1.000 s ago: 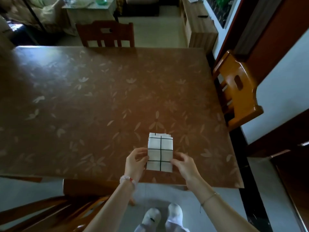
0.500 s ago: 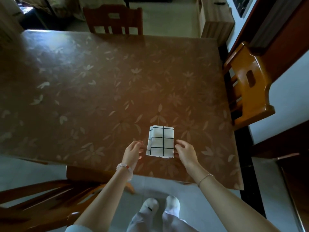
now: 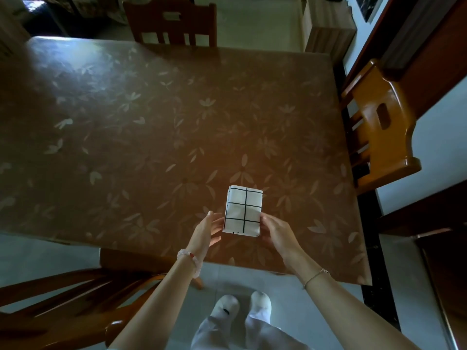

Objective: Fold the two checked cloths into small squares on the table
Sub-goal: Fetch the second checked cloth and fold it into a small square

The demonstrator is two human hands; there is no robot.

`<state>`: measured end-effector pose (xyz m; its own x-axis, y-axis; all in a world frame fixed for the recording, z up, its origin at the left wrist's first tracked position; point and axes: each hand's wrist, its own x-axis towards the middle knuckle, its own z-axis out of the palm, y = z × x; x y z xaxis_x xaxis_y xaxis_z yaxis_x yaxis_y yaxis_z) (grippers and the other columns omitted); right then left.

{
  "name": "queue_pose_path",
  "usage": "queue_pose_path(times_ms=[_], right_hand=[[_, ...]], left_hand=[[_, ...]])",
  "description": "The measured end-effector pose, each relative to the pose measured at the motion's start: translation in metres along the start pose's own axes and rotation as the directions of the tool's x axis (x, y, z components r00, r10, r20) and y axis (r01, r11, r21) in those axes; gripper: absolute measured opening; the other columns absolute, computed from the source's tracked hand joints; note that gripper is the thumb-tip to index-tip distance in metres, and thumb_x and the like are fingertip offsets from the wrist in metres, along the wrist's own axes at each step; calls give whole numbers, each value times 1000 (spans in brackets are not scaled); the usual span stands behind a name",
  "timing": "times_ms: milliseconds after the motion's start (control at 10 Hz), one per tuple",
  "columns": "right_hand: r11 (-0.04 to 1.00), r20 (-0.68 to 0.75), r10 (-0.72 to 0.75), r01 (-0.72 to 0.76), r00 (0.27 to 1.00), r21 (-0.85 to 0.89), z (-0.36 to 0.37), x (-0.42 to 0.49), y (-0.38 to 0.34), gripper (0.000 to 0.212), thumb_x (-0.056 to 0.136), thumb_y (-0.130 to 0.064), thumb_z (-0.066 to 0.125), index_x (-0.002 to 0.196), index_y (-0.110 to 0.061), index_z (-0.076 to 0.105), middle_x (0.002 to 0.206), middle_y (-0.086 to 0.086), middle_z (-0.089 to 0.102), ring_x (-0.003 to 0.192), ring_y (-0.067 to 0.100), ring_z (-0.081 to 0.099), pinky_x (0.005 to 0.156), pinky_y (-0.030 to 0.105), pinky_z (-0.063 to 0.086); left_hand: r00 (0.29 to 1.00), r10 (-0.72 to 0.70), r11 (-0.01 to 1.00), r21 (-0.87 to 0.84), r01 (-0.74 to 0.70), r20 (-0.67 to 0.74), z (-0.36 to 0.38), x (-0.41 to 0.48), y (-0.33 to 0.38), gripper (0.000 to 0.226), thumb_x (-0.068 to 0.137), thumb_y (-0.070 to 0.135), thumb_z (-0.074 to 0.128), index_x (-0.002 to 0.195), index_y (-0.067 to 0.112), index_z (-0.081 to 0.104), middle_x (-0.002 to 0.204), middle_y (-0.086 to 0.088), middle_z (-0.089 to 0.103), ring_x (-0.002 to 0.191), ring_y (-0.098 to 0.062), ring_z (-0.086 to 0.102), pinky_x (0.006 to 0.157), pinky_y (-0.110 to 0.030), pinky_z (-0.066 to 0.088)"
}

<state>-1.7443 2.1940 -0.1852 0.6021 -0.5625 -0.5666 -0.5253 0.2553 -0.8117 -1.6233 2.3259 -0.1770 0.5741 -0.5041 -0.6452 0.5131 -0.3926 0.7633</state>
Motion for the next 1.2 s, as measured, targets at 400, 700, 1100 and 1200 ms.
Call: queue_pose_path(times_ms=[400,700,1100,1200], right_hand=[[929,-126,-200,147,972,-338,-10,24,-31,38,95,-27,39,130,-17,51,133,-1,54,122,15,48,96,23,34],[637,190,-213,284,958,-716,8,71,-64,43,96,-27,32,137,-17,42,143,3,43,130,20,40,100,33,37],[738,22,-319,263,948,-622,0,50,-74,43,97,-28,37,138,-18,42,137,0,51,112,17,56,86,27,43],[827,-109,-336,238,936,-509,-4,38,-79,34,95,-27,41,126,-20,53,114,-1,65,103,24,61,82,33,49]], left_hand=[[964,-209,954,-250,165,-162,1,-13,2,44,99,30,30,131,1,40,132,-16,47,121,-30,46,99,-44,39],[879,-404,513,-733,447,253,15,-23,1,68,98,41,28,138,-12,17,144,-30,26,134,-40,26,109,-48,26],[899,-390,644,-639,420,199,-1,-30,11,51,98,34,32,129,-6,39,127,-23,49,117,-34,48,95,-46,41],[959,-272,822,-500,274,79,-18,-34,32,29,94,20,43,110,-2,54,109,-18,60,101,-30,58,89,-43,46]])
